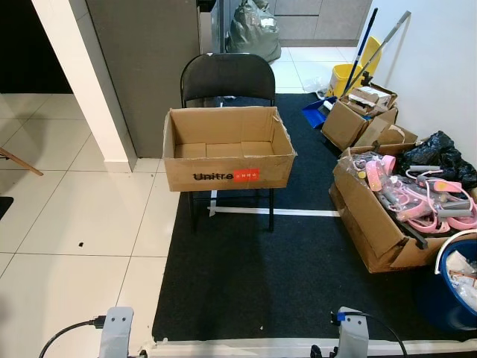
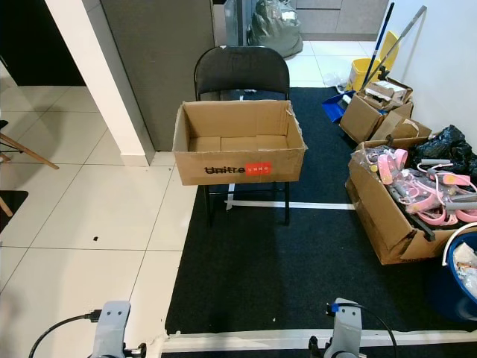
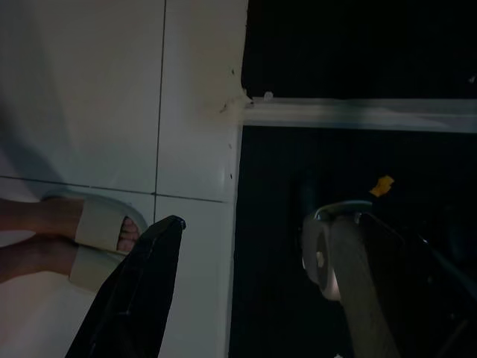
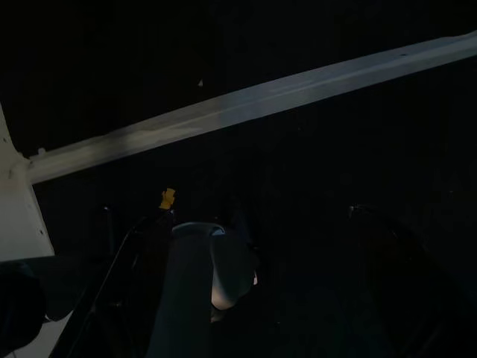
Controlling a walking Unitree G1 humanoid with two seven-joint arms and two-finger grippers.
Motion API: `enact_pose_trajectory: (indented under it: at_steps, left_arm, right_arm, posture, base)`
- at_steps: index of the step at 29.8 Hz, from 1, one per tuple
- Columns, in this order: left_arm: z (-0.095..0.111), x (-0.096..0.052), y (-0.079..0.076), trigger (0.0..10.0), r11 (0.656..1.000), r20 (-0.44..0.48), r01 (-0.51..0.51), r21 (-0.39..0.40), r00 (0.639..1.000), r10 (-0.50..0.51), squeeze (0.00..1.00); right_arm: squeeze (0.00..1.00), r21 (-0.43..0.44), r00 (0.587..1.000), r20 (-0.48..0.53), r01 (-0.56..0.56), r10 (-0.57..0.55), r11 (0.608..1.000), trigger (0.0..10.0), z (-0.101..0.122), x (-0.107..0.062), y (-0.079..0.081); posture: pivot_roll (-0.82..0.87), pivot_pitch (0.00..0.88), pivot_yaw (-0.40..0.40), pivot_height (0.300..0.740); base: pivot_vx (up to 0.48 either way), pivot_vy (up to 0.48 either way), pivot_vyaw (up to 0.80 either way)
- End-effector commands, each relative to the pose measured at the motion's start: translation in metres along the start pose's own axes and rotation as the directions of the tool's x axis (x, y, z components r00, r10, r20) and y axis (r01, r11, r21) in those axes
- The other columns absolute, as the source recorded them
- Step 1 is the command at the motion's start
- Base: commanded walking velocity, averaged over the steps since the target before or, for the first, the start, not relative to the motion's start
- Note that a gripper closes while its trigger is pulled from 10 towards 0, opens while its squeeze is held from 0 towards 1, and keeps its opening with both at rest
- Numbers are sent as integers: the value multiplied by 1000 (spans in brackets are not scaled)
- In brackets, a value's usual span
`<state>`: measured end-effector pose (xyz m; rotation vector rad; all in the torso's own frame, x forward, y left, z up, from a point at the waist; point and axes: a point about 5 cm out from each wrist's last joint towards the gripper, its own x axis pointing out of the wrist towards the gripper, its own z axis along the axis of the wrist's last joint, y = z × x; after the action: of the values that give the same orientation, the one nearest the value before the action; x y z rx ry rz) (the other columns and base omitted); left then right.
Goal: Picking trash to rubbish bin
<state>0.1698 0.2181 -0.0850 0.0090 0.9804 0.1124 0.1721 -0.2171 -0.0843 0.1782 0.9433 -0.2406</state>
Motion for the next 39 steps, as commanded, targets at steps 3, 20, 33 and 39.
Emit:
enact_pose_trajectory:
  at_steps: [3, 20, 33, 39]
  left_arm:
    - [-3, -1, 4, 10000, 1000, -20, -15, 3, 1000, 16, 1000]
    - [-21, -3, 1, 10000, 991, -108, -13, 131, 994, 27, 0]
    - [-18, -3, 3, 10000, 983, -64, -49, 177, 996, 61, 0]
    - [-17, -3, 3, 10000, 986, -59, -50, 161, 996, 60, 0]
  right_arm:
    - [1000, 2, 1000, -15, 25, -25, 1000, 10000, -2, 0, -3]
    - [0, 30, 997, -66, 36, -34, 999, 10000, -11, -1, -4]
    - [0, 32, 997, -68, 29, -26, 999, 10000, -10, -1, -1]
    - [0, 30, 997, -69, 25, -23, 999, 10000, -11, -1, -1]
  posture:
    - [3, 44, 24, 740]
    - [5, 59, 26, 740]
    - [4, 63, 25, 740]
    - [4, 63, 25, 740]
  base:
    - [0, 0, 0]
    - [0, 0, -433]
    - [0, 0, -781]
    - [0, 0, -781]
